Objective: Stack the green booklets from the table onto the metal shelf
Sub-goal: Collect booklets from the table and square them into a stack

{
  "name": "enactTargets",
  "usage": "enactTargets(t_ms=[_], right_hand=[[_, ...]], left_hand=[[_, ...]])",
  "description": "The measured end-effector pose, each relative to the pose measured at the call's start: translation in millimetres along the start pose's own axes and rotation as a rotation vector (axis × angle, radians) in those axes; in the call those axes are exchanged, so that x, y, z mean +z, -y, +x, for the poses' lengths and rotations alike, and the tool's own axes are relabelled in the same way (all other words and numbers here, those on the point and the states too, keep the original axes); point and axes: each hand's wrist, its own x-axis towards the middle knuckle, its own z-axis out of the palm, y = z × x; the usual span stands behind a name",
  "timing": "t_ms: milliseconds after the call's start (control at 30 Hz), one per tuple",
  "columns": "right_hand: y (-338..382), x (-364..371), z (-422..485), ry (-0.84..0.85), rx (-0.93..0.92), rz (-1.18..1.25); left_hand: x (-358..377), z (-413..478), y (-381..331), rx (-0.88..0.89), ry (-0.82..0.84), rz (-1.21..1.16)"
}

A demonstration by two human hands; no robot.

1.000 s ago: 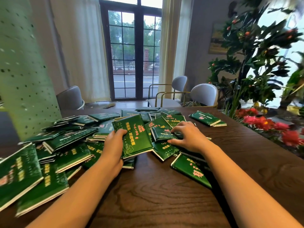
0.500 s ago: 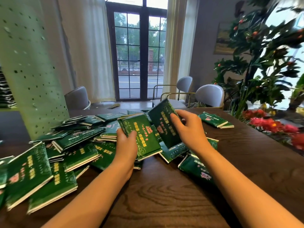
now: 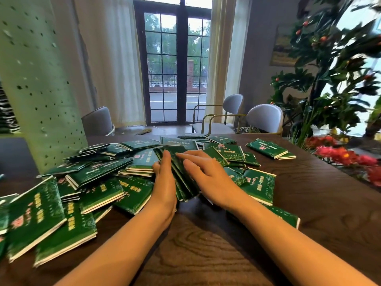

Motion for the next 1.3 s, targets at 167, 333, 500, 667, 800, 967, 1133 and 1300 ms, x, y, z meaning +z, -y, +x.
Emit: enactTargets(t_ms=[167, 333, 500, 667, 800, 967, 1133, 1300], right_hand=[[-1, -12, 3, 0.07, 0.049, 0.09], [-26, -52, 8, -0.067, 0.109, -0.237], [-58, -73, 2, 0.254, 0.449, -0.594], [-59, -72, 2, 0.311, 0.53, -0.507], [-54, -70, 0, 0.323, 0.494, -0.371], [-53, -72, 2, 0.24, 0.485, -0.128], [-45, -75, 3, 0.075, 0.483, 0.322], [-42, -75, 7, -0.196, 0.511, 0.567]], left_hand=[[-3, 1, -2, 0.035, -0.044, 0.142], [-10, 3, -11, -0.128, -0.036, 0.059], [-13, 5, -15, -0.18, -0.014, -0.032], [-11, 3, -16, -0.224, 0.036, -0.098], [-12, 2, -16, -0.201, 0.02, -0.082], [-14, 5, -16, -0.188, -0.022, -0.031], [-16, 4, -17, -0.174, -0.052, -0.045], [-15, 5, -18, -0.115, -0.095, -0.068]])
